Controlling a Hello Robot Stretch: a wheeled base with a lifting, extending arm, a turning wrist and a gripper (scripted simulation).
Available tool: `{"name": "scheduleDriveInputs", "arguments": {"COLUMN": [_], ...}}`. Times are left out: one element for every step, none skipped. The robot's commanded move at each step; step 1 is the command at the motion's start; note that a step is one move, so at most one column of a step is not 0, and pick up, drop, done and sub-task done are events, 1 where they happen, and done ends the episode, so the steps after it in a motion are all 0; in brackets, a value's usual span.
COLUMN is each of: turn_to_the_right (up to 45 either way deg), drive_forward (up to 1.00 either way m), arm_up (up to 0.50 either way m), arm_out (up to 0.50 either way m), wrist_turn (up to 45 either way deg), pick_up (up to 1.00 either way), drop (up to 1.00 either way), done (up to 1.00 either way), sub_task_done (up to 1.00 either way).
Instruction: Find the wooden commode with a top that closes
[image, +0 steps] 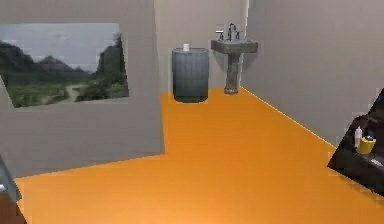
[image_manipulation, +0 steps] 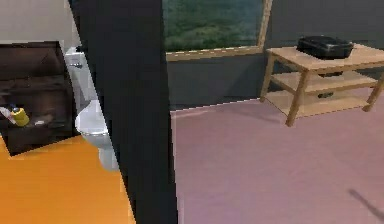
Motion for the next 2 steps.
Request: {"name": "scheduleDriveInputs", "arguments": {"turn_to_the_right": [3.0, 0.0], "drive_forward": [0.00, 0.35], "arm_up": [0.00, 0.00], "arm_out": [0.00, 0.00], "wrist_turn": [0.0, 0.0], "pick_up": [0.00, 0.00], "drop": [0.00, 0.00], "done": [0.00, 0.00], "sub_task_done": [0.00, 0.00]}}
